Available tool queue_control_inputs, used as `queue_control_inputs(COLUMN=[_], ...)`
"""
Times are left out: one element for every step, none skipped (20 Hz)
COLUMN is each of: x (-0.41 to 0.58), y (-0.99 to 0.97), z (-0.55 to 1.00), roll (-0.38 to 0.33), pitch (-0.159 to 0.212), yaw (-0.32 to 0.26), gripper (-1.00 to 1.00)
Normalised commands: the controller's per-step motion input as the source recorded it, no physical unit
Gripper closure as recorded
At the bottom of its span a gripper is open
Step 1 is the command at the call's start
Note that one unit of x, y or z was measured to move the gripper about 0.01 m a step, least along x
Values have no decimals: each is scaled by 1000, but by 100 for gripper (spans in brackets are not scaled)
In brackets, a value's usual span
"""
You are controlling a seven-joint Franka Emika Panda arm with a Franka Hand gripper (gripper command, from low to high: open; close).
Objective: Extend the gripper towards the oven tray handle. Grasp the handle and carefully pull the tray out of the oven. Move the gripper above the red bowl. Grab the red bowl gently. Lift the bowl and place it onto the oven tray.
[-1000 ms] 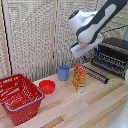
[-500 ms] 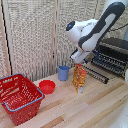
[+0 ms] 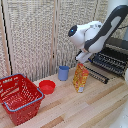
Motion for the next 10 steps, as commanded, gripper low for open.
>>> queue_control_inputs(x=[-74,-57,-6,0,0,0,0,0,6,49], y=[-669,-660,-626,-629,-626,-626,-640,-649,-663,-660], z=[0,0,0,0,0,0,-6,-74,-109,-146], roll=[-175,-175,-177,-163,-155,-144,-130,-116,-105,-97], pitch=[-40,-35,-25,-24,-26,-20,-16,0,0,0], yaw=[96,100,105,110,110,111,111,117,120,125], gripper=[-100,-100,-100,-100,-100,-100,-100,-100,-100,-100])
